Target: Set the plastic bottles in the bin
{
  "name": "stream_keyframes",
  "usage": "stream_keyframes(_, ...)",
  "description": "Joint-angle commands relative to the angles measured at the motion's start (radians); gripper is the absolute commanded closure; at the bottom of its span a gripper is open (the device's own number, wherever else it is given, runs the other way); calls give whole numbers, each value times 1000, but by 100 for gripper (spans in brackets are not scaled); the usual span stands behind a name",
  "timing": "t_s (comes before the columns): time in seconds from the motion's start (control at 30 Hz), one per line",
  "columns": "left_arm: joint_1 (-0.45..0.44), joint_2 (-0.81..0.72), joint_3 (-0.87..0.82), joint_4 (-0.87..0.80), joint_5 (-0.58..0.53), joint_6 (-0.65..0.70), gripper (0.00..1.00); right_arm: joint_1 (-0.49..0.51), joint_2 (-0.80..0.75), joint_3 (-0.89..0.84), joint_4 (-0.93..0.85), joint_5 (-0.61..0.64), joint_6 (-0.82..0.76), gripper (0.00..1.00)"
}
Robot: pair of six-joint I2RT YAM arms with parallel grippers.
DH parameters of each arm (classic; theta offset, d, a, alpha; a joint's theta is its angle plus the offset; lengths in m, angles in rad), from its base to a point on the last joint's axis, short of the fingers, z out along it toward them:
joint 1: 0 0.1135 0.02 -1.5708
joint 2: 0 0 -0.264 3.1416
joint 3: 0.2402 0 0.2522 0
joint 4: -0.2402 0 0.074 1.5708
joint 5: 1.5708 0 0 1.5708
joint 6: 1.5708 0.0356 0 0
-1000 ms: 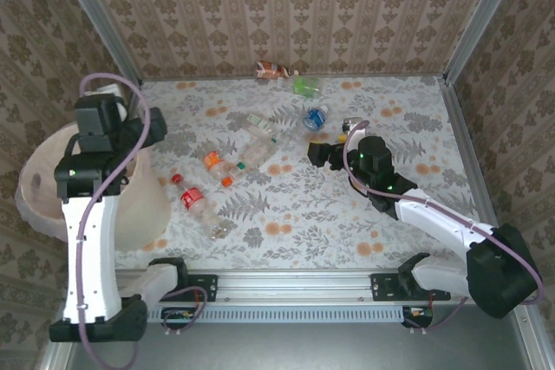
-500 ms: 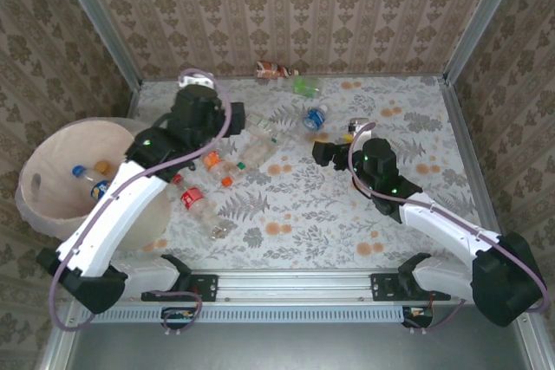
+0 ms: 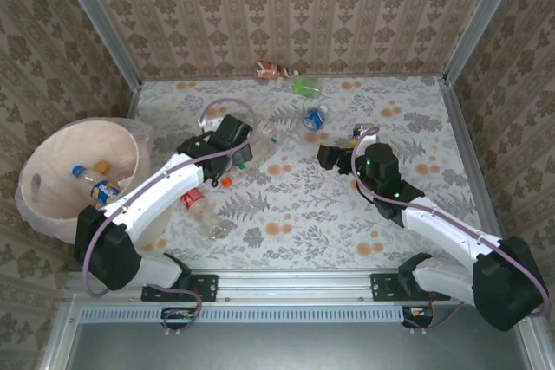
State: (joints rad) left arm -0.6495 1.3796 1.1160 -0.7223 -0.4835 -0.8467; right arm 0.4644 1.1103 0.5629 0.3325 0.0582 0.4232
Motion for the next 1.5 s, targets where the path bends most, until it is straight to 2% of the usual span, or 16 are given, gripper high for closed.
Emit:
stream_keyframes(0.0, 31, -23, -75, -69, -7, -196, 0, -6, -13, -5, -2, 23, 12, 0)
stream_keyframes(0.2, 51, -58, -196, -106, -6, -292, 0, -7, -12, -5, -6, 29, 15, 0)
stream_keyframes(0.27, 83, -66, -239, -87, 31, -293, 0, -7, -11, -4, -2, 28, 18, 0)
stream_keyframes(0.33, 129, -85, -285, -32, 84, -270, 0, -9, -9, -3, 0, 28, 19, 0)
stream_keyframes(0.47, 171, -116, -349, 28, 77, -243, 0, -9, -7, 6, -14, 26, 16, 0)
stream_keyframes(0.7, 272, -152, -464, 180, 134, -189, 4, -10, -9, 12, -22, 27, 15, 0)
stream_keyframes(1.03, 298, -115, -521, 343, 209, -102, 14, -12, 3, 22, -27, 24, 21, 0)
stream_keyframes(1.3, 301, -26, -527, 408, 244, -94, 17, -12, -16, 16, -42, 28, 20, 0)
stream_keyframes(1.47, 293, -13, -528, 445, 262, -65, 29, -13, -28, 11, -45, 18, 13, 0)
